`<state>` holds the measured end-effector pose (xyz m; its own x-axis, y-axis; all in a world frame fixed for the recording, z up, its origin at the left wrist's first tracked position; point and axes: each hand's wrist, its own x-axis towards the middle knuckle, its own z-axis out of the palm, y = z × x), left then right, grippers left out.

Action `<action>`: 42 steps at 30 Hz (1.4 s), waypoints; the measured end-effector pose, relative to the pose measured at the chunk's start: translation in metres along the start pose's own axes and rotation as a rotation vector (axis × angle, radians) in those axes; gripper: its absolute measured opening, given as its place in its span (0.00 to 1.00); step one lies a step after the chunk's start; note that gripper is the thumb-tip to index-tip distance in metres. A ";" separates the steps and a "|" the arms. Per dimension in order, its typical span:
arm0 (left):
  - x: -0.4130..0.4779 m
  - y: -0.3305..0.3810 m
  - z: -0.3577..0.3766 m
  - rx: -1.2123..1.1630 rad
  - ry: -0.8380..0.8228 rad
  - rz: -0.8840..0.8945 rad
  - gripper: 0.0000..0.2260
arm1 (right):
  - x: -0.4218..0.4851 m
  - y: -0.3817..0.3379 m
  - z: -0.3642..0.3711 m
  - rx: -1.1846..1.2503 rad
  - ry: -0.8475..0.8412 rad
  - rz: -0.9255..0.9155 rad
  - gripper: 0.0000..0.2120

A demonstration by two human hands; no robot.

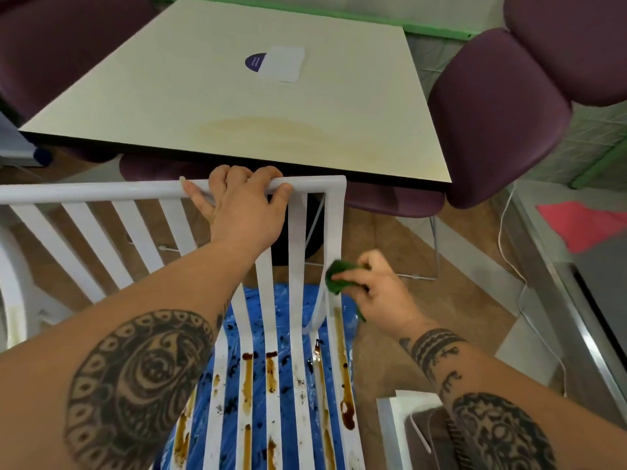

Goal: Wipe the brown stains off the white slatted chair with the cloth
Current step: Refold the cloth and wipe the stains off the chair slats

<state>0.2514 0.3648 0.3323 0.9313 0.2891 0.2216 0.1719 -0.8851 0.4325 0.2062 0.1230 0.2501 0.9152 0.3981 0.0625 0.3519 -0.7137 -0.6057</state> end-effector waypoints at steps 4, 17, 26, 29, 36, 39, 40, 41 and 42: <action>0.001 -0.002 0.003 0.017 0.015 0.009 0.16 | 0.013 -0.006 0.003 0.067 0.063 0.010 0.15; -0.002 -0.003 0.005 0.014 0.015 0.021 0.18 | -0.023 -0.008 0.013 0.128 -0.024 0.165 0.13; -0.002 -0.002 0.000 0.026 -0.033 0.025 0.18 | -0.038 -0.005 0.021 -0.056 -0.365 0.292 0.14; -0.002 -0.003 0.000 0.043 -0.042 0.022 0.18 | -0.030 -0.013 0.011 -0.081 -0.328 0.293 0.15; -0.002 -0.008 -0.003 0.064 -0.080 0.067 0.16 | -0.065 -0.008 0.039 0.026 -0.316 0.377 0.14; -0.002 -0.010 -0.007 0.073 -0.121 0.073 0.17 | -0.080 -0.014 0.024 -0.080 -0.580 0.410 0.13; -0.001 -0.009 -0.008 0.075 -0.135 0.066 0.17 | -0.079 -0.016 0.016 -0.103 -0.636 0.412 0.13; -0.001 -0.008 -0.009 0.077 -0.152 0.060 0.17 | -0.076 -0.019 0.007 -0.104 -0.629 0.416 0.14; -0.001 -0.008 -0.009 0.080 -0.163 0.057 0.18 | -0.072 -0.020 0.001 -0.069 -0.575 0.420 0.13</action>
<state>0.2464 0.3750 0.3367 0.9789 0.1804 0.0961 0.1363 -0.9265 0.3508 0.1332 0.1093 0.2575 0.7341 0.3091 -0.6046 0.0219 -0.9007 -0.4339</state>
